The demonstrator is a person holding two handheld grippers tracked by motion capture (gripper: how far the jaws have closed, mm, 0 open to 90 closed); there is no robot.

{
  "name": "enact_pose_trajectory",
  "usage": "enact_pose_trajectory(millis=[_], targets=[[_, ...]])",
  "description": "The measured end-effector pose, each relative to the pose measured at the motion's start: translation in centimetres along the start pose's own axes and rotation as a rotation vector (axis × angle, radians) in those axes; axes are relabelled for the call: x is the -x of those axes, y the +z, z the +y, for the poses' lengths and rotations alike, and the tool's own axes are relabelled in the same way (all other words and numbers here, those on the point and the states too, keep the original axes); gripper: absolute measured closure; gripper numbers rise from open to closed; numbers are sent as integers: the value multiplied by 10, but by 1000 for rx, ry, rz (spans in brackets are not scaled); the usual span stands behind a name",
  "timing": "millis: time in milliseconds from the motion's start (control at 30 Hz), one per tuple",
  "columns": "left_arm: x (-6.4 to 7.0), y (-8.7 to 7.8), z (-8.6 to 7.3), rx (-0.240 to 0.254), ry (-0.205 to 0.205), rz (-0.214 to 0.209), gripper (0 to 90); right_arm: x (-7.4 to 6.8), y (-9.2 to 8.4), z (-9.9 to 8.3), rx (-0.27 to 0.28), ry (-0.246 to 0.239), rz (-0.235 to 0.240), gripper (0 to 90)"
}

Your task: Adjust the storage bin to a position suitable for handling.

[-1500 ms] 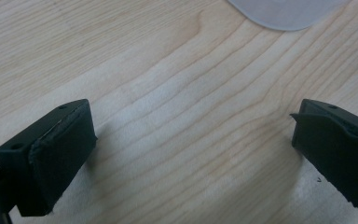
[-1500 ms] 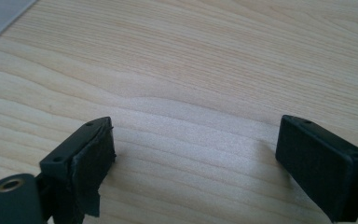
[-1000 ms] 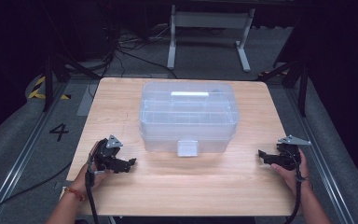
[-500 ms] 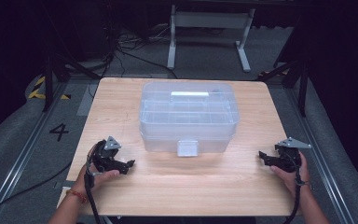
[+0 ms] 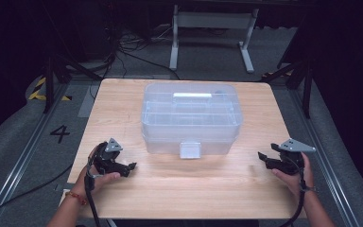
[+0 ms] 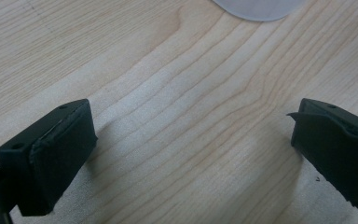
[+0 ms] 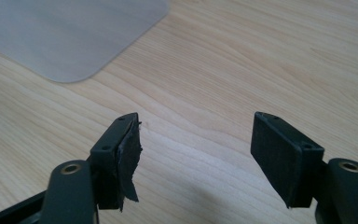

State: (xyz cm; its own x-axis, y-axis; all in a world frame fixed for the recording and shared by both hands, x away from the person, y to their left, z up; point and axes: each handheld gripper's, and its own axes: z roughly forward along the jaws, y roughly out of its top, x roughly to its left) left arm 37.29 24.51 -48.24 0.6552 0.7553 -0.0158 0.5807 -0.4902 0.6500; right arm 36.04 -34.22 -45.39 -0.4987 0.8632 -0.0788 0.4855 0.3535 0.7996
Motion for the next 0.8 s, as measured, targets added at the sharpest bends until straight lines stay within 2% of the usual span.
enact_pose_trajectory(millis=[100, 167, 400, 433, 467, 500, 533, 567, 600, 733, 767, 800], targets=[[-2, 0, 1, 3, 22, 2, 2, -3, -3, 5, 25, -8, 22, 337], [-2, 0, 1, 4, 23, 2, 1, -4, -6, 8, 36, -15, 26, 337], [0, 0, 0, 2, 3, 1, 3, -4, -13, 23, 91, -33, 42, 338], [0, 0, 0, 4, 14, 9, 4, -4, -13, 24, 93, -38, 41, 338], [1, -1, -1, 4, -2, 9, 4, -4, -14, 26, 90, -40, 40, 336], [1, -1, -2, 4, 7, 7, 4, -4, -14, 28, 96, -41, 43, 333], [2, -2, -3, 5, -5, 5, 4, -4, -15, 29, 102, -44, 46, 333], [1, -3, -3, 3, 12, 15, 5, -4, -15, 30, 104, -52, 41, 333], [2, -3, -4, 4, 0, 5, 4, -5, -15, 31, 104, -57, 36, 332], [3, -6, -7, 6, 6, 7, 4, -6, -16, 36, 115, -70, 42, 332], [2, -6, -7, 8, 19, 14, 4, -7, -16, 38, 118, -78, 46, 332], [3, -6, -8, 13, 10, 10, 4, -7, -16, 40, 120, -85, 49, 332]])
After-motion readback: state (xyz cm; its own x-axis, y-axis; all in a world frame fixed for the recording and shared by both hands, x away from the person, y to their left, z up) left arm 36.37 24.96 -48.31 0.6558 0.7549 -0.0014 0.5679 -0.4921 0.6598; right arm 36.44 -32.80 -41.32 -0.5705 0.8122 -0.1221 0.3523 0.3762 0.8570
